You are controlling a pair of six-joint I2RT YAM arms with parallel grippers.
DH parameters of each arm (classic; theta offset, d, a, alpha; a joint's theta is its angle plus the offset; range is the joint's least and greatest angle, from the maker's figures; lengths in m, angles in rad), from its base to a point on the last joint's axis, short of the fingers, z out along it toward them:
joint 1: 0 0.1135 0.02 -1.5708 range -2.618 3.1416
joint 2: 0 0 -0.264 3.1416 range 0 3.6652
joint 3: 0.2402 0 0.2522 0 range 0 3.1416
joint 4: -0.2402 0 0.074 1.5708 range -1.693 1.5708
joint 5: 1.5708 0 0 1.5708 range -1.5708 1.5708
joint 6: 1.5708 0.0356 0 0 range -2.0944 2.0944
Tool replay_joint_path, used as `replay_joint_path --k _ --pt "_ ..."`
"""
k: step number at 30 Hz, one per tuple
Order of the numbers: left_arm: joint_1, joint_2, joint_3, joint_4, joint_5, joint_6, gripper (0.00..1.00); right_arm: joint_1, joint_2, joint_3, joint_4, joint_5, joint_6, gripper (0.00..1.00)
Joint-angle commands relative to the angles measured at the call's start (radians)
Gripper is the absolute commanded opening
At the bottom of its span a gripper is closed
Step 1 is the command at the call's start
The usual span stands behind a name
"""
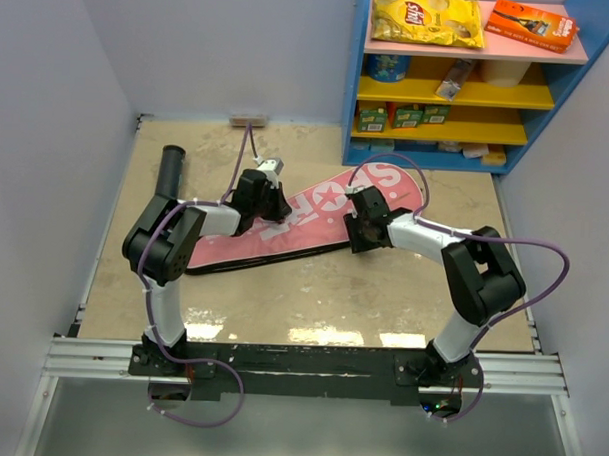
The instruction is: Pack up the badminton gear
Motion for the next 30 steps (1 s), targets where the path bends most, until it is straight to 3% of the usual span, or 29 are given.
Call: replay_joint_path --k 1,20,30 --pt "0.013 0.014 -0.031 -0.057 -0.023 0.009 0.0 -0.001 0.024 0.02 0.011 0.005 0.011 0.4" --pt "0.007 0.008 -0.048 -0.048 -0.033 0.012 0.0 0.004 0.052 0.013 0.018 -0.035 0.023 0.18" --pt "-0.028 -0.001 -0.057 -0.043 -0.043 0.012 0.0 0.07 0.061 0.032 0.014 -0.032 0.057 0.0"
